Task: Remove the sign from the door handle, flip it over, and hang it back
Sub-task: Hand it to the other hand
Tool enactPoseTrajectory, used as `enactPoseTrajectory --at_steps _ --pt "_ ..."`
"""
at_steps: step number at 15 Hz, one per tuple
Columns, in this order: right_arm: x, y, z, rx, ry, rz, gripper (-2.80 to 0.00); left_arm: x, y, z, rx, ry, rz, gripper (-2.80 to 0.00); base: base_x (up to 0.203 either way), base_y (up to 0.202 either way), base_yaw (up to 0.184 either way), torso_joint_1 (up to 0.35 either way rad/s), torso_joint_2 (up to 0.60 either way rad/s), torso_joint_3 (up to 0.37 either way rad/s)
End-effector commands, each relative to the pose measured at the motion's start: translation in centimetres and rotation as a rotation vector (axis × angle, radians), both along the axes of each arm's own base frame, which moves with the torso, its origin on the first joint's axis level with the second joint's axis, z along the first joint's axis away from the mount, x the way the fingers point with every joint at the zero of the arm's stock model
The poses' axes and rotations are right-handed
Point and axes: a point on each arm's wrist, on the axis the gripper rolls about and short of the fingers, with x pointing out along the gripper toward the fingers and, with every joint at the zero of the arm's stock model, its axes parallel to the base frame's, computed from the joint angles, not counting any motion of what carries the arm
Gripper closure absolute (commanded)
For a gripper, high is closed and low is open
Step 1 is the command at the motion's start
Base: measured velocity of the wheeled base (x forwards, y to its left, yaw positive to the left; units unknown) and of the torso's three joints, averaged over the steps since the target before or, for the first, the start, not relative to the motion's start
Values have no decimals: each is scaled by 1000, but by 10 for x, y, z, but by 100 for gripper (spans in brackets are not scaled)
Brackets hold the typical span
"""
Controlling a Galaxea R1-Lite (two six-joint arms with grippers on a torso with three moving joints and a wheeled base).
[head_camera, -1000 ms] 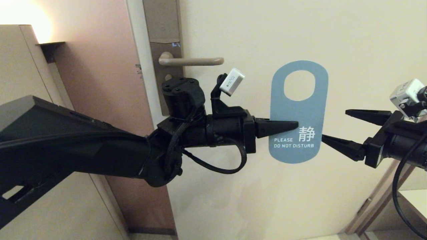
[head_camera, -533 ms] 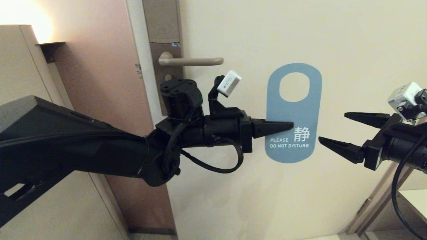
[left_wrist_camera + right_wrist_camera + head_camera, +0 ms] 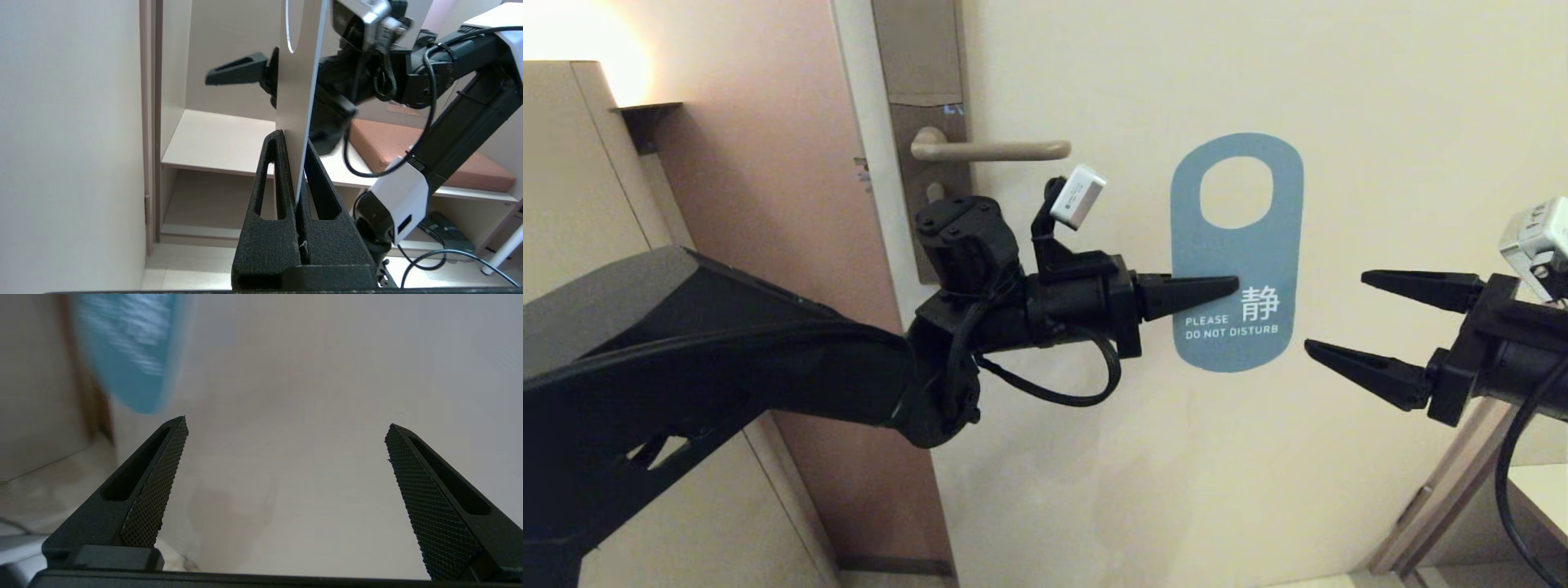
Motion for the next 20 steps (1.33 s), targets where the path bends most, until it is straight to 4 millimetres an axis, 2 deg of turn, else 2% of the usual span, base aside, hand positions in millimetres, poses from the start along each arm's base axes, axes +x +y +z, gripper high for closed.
enactPoseTrajectory --at_steps 1,11,20 --pt "-2 1 0 -2 -9 37 -280 2 -3 -2 -4 -4 -7 0 0 0 0 0 0 0" --pt "-9 13 -3 -19 -19 137 -280 -16 -30 -12 -26 -22 -81 0 0 0 0 0 0 0" --pt "-11 13 -5 -10 -10 172 -280 -18 -33 -13 -76 -10 -106 0 0 0 0 0 0 0"
